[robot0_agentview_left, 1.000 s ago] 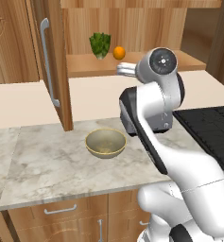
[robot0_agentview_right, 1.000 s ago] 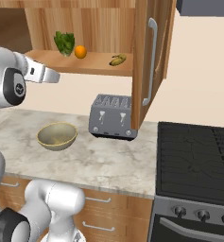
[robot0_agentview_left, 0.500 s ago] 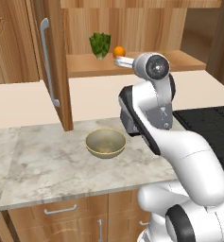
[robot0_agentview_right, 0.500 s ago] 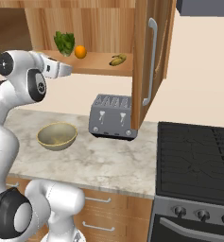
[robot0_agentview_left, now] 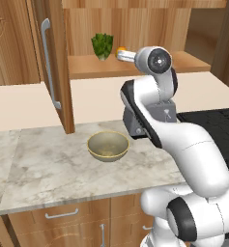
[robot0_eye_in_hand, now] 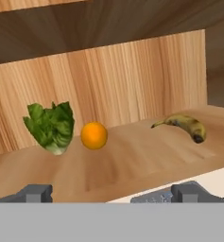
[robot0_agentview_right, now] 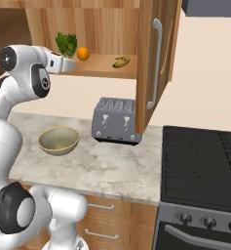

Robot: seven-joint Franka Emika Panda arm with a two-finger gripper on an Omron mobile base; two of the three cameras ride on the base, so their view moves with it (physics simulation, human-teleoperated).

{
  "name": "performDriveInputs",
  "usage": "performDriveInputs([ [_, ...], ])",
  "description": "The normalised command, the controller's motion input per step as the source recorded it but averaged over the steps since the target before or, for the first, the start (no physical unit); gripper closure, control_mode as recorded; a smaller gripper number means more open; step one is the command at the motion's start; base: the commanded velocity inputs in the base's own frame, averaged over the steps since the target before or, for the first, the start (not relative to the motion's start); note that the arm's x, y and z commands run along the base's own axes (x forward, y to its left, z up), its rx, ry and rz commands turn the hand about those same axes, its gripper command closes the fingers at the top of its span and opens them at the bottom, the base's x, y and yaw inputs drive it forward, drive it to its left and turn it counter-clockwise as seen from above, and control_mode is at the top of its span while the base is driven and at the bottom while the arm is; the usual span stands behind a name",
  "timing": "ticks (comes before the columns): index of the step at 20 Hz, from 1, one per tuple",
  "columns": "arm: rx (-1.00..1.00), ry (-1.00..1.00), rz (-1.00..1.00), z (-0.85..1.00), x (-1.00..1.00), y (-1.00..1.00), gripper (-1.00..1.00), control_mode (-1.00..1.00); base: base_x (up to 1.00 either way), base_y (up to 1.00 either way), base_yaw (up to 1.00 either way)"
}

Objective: Open the cabinet. Pick the orange and banana from the cabinet and place them into the bowl. Then close the cabinet.

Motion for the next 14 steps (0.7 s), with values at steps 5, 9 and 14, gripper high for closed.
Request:
performDriveInputs([
  [5, 0.0, 0.04, 0.0, 0.0, 0.64, 0.0, -1.0, -1.0, 0.0, 0.0, 0.0],
  [9, 0.0, 0.08, 0.0, 0.0, 0.6, 0.0, -1.0, -1.0, 0.0, 0.0, 0.0],
  [14, 0.0, 0.08, 0.0, 0.0, 0.66, 0.0, -1.0, -1.0, 0.0, 0.0, 0.0],
])
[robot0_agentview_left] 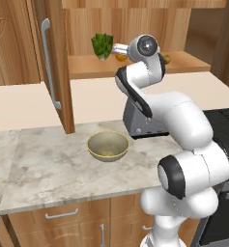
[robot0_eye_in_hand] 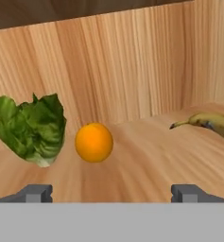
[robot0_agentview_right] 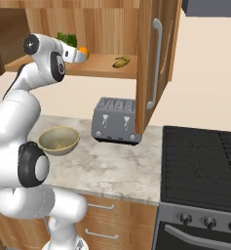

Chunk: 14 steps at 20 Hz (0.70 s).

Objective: Open the cabinet. Pick the orange and banana from the cabinet and place them into the bowl. Then close the cabinet.

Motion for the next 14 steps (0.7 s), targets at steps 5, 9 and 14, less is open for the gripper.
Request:
performDriveInputs([
  [5, 0.0, 0.02, 0.01, -0.12, 0.47, 0.0, -1.0, -1.0, 0.0, 0.0, 0.0],
  [9, 0.03, 0.0, 0.01, -0.2, 0.37, 0.01, -1.0, -1.0, 0.0, 0.0, 0.0],
  [14, 0.02, 0.0, 0.0, -0.11, 0.52, 0.02, -1.0, -1.0, 0.0, 0.0, 0.0],
])
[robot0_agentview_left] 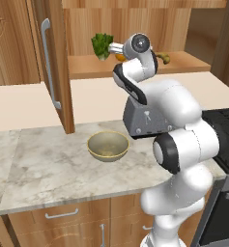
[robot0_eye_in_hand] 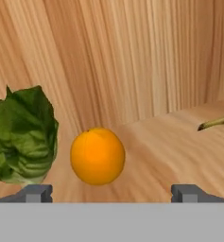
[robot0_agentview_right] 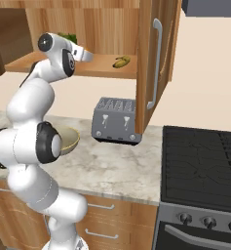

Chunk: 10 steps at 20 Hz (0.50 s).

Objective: Open the cabinet. Pick the orange and banana from the cabinet and place them into the bowl. Then close the cabinet.

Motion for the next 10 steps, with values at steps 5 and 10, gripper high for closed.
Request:
performDriveInputs([
  [5, 0.09, 0.04, 0.0, -0.06, 0.77, 0.19, -1.0, -1.0, 0.0, 0.0, 0.0],
  [10, 0.09, 0.08, 0.0, -0.13, 0.83, 0.19, -1.0, -1.0, 0.0, 0.0, 0.0],
])
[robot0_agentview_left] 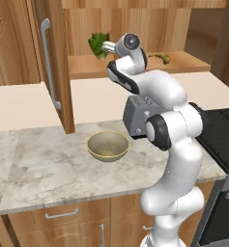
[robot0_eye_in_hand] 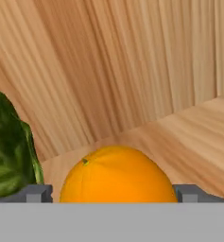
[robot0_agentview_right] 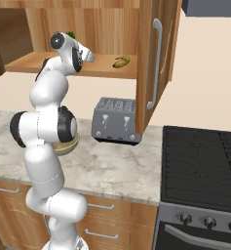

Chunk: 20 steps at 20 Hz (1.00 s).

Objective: Open the cabinet. Pick the orange and banana from the cabinet and place them into the bowl. Then close the cabinet.

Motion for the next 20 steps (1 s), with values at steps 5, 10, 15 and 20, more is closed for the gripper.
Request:
performDriveInputs([
  [5, -0.01, 0.03, 0.0, -0.15, 0.77, 0.0, -1.0, -1.0, 0.0, 0.0, 0.0],
  [10, -0.01, 0.01, 0.0, -0.25, 0.2, 0.04, 1.0, -1.0, 0.0, 0.0, 0.0],
  [15, 0.0, -0.08, 0.0, 0.13, -0.32, 0.02, 1.0, -1.0, 0.0, 0.0, 0.0],
  [20, -0.01, -0.21, 0.0, 0.66, -0.99, 0.31, 1.0, -1.0, 0.0, 0.0, 0.0],
])
